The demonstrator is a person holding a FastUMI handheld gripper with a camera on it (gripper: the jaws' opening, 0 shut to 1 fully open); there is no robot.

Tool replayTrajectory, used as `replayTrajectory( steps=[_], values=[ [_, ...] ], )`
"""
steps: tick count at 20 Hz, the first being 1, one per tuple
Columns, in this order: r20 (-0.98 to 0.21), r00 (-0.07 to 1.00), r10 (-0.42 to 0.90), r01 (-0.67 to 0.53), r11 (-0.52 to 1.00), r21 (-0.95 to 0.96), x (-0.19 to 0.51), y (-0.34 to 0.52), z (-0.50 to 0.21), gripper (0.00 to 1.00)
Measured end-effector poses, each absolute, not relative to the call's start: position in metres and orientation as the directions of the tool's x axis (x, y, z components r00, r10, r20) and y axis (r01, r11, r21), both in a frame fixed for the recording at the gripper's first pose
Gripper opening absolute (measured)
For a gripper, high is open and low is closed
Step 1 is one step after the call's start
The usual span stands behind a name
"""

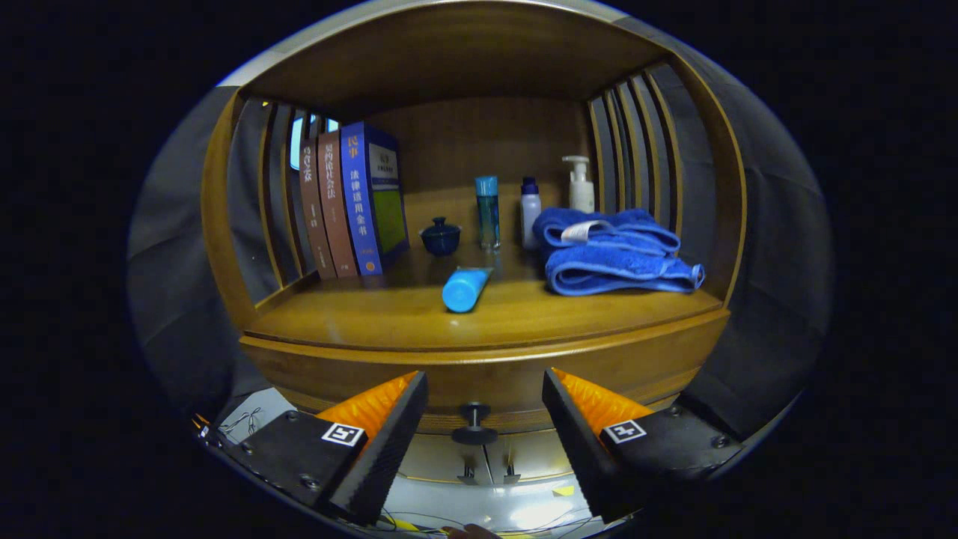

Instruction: Pull open the drawer, take out the items inside it, and place them on the countertop above the cabinet.

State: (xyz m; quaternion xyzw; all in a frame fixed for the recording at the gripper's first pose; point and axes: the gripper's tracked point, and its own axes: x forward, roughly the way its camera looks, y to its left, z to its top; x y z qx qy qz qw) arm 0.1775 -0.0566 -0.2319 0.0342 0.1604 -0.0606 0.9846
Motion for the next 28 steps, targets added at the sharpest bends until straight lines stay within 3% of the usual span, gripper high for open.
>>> replayTrajectory(
  steps=[14,20,28],
  values=[
    [0.007,0.996,-0.093,0.093,0.995,-0.031,0.069,-0.031,-0.035,0.99],
    [0.082,0.995,-0.063,0.066,0.997,-0.027,0.014,-0.017,0.001,0.99],
    [0.11,0.992,-0.06,0.063,0.998,-0.024,-0.005,-0.017,0.009,0.99]
  ],
)
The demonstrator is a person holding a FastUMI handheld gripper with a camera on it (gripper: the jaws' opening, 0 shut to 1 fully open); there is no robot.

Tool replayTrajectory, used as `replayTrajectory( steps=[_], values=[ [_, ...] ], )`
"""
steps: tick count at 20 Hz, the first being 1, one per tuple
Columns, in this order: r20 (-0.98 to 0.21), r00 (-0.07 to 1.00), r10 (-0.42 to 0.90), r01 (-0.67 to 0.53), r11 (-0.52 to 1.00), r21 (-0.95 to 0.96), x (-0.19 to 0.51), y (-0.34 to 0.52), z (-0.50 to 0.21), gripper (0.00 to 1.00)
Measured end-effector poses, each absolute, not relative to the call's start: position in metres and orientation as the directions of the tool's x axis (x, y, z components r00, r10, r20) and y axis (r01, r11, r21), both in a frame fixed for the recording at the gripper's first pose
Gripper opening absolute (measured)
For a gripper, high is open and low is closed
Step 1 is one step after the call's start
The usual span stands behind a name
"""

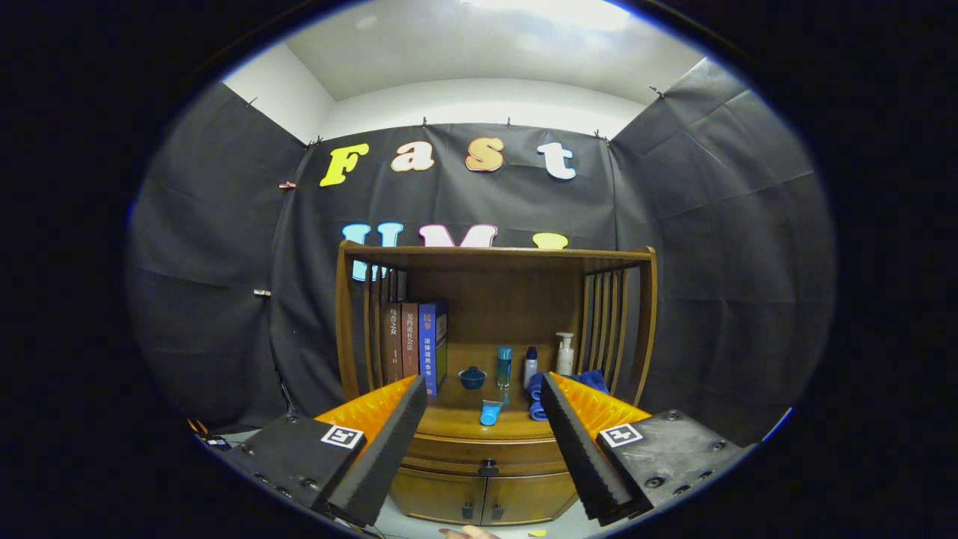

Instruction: Pull open the drawer, take out the items inside it, and place them on the countertop above the cabinet.

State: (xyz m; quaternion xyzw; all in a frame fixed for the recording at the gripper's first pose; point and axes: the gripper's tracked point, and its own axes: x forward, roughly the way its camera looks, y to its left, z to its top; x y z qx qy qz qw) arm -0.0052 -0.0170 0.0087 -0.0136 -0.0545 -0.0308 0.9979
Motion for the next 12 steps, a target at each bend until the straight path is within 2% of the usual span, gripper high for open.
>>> replayTrajectory(
  steps=[12],
  values=[
    [0.103,0.993,-0.051,0.053,0.998,-0.023,-0.0005,-0.009,0.0049,0.99]
  ],
)
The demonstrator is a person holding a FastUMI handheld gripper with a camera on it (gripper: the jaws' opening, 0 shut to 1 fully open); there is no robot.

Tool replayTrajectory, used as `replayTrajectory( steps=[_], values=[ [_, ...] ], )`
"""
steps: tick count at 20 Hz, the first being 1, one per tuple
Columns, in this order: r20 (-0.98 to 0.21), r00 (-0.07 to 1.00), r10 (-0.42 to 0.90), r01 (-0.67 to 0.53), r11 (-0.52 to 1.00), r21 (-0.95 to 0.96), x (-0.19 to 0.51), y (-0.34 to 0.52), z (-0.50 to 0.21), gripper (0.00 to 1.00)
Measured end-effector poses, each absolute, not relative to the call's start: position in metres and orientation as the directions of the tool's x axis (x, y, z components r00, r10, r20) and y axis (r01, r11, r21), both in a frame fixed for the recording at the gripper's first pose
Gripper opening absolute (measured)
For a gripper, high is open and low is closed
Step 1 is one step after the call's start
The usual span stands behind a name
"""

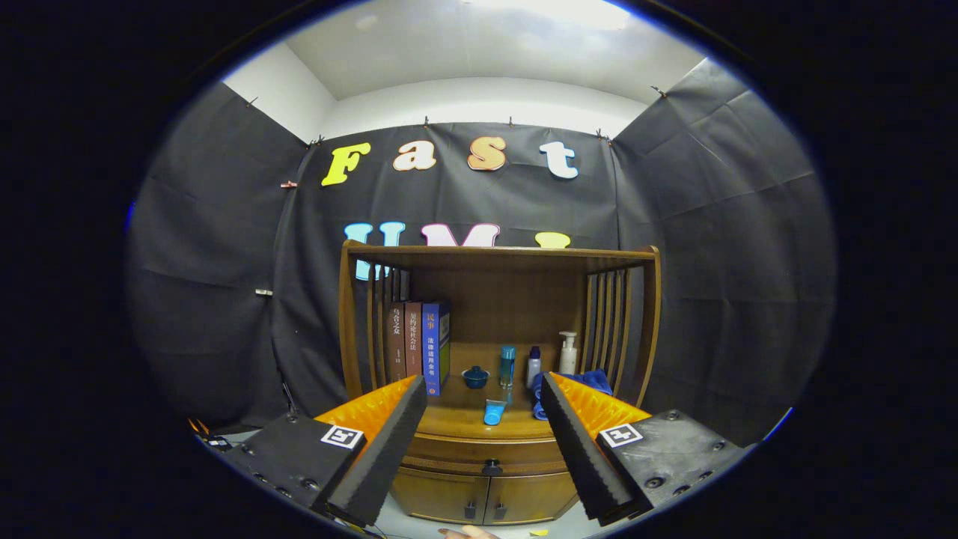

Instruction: Pull open the drawer, take out the items inside it, and place them on the countertop above the cabinet.

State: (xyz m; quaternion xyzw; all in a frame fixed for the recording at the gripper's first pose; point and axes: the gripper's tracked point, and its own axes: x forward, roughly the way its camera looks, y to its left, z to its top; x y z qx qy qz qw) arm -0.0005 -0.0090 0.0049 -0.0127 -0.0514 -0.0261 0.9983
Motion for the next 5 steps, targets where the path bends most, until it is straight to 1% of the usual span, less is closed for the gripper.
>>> replayTrajectory(
  steps=[5],
  values=[
    [0.103,0.993,-0.05,0.053,0.998,-0.024,-0.0008,-0.008,0.004,0.99]
  ],
)
